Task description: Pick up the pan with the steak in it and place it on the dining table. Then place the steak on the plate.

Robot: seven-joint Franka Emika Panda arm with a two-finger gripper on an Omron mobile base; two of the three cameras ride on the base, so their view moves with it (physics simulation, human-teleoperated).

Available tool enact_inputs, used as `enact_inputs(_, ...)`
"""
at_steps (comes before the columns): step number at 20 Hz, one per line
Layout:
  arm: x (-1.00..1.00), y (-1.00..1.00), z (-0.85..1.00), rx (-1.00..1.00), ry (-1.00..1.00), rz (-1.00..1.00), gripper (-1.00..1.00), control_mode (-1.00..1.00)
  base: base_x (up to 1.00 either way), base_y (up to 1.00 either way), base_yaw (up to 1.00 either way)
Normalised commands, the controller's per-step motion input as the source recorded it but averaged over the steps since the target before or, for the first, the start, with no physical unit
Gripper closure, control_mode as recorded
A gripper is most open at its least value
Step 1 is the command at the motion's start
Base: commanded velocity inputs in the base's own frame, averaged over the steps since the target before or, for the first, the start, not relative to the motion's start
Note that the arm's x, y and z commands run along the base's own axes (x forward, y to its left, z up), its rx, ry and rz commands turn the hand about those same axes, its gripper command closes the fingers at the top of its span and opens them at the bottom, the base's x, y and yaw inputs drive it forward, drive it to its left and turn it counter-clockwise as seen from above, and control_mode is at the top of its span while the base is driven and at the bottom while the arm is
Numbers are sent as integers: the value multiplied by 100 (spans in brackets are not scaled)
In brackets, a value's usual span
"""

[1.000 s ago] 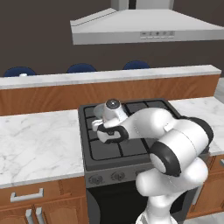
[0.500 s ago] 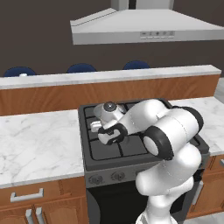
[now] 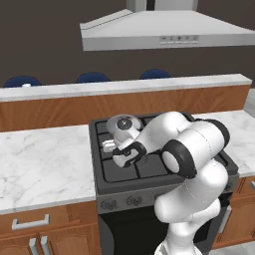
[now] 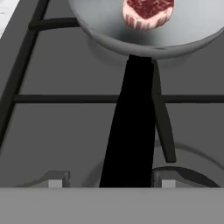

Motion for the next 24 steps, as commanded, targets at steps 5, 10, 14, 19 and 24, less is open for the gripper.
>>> enact_inputs(5,0,0,13,0,0,-5,100,-100,0,0,0)
enact_inputs(10,1,1,58,1,-6,-14,100,-100,0,0,0)
enact_inputs(14,-19,0,79,2,-10,-16,100,-100,0,0,0)
enact_inputs(19,-42,-5,82,7,-5,-15,100,-100,0,0,0)
enact_inputs(24,-64,-17,81,12,1,-12,100,-100,0,0,0)
